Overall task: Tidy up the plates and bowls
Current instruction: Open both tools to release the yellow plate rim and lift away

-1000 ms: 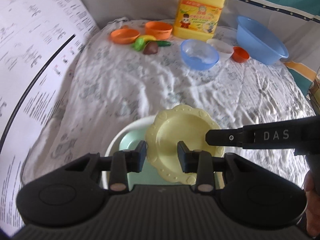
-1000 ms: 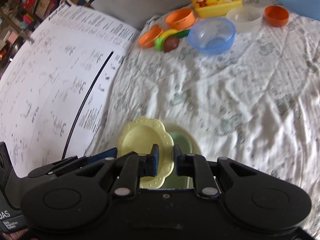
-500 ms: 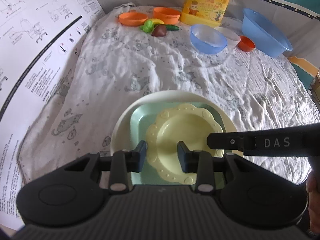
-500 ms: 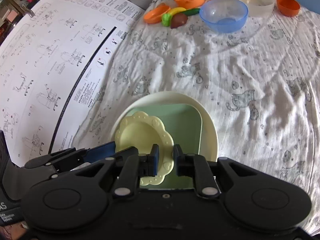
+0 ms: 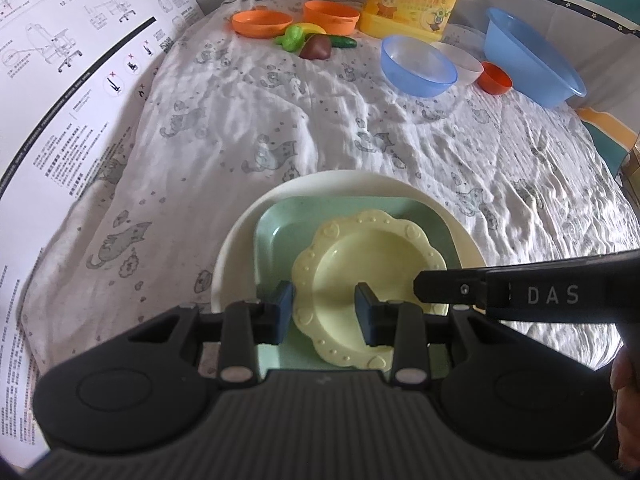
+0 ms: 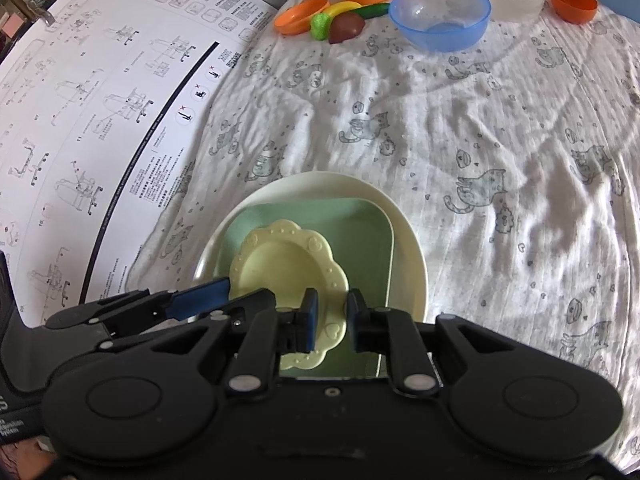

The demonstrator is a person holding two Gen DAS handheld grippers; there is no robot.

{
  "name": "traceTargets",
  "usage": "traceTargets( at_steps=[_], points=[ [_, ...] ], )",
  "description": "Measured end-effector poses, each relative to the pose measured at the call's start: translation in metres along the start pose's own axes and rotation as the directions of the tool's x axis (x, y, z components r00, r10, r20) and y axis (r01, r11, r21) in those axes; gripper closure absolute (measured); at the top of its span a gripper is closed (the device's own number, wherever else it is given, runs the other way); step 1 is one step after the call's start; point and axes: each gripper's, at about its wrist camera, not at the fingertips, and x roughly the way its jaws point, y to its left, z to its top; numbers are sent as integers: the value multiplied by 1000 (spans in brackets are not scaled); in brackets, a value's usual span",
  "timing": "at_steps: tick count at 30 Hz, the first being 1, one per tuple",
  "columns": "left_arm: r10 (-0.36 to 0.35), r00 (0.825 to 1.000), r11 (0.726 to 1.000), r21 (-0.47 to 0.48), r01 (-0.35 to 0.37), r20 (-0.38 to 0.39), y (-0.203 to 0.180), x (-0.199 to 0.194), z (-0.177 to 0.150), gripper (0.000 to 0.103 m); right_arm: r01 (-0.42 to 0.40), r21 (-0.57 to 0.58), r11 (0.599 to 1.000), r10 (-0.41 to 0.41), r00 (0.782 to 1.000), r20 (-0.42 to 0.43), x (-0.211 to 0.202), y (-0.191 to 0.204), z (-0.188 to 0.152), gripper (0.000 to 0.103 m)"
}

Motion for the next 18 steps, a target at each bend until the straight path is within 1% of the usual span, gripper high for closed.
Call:
traceTargets(
  at_steps=[4,7,9,10,11,12,13,14,15,16,18],
  points=[
    [-3,1000,1000,-4,3,-6,0,3,0,70,-4,4,1000,4,1000,-2,2,-2,1,84],
    [5,1000,1000,-3,-5,-5,-1,3,0,68,-6,-4,1000,6,1000,7,0,-1,1,77],
    [19,1000,1000,-12,-19,6,1,0,2,58,-2,-13,1000,3,1000,20,-3,0,3,74],
    [23,1000,999,-24,-23,17,3,-3,3,55,-5,-11,1000,5,1000,28,-6,-1,4,69],
    [23,999,999,-34,-23,24,5,-5,4,49,-12,-10,1000,12,999,38,-8,-2,5,64],
    [26,999,999,-49,-24,33,8,-8,5,37,-18,-9,1000,18,999,51,-12,-3,5,59],
    [46,998,997,-62,-43,43,10,-12,6,29,-8,-9,1000,8,998,69,-17,-5,6,45],
    [74,995,995,-71,-70,61,12,-16,7,15,0,-10,1000,1,996,89,-22,-7,7,29],
    [87,994,994,-78,-81,73,14,-20,8,3,0,-10,1000,1,994,108,-27,-10,6,21],
    [91,992,993,-88,-83,90,16,-25,9,1,-3,-14,1000,4,991,131,-32,-12,5,15],
    [91,990,992,-99,-81,106,17,-31,11,0,13,-29,999,-9,987,162,-40,-14,4,15]
  ],
)
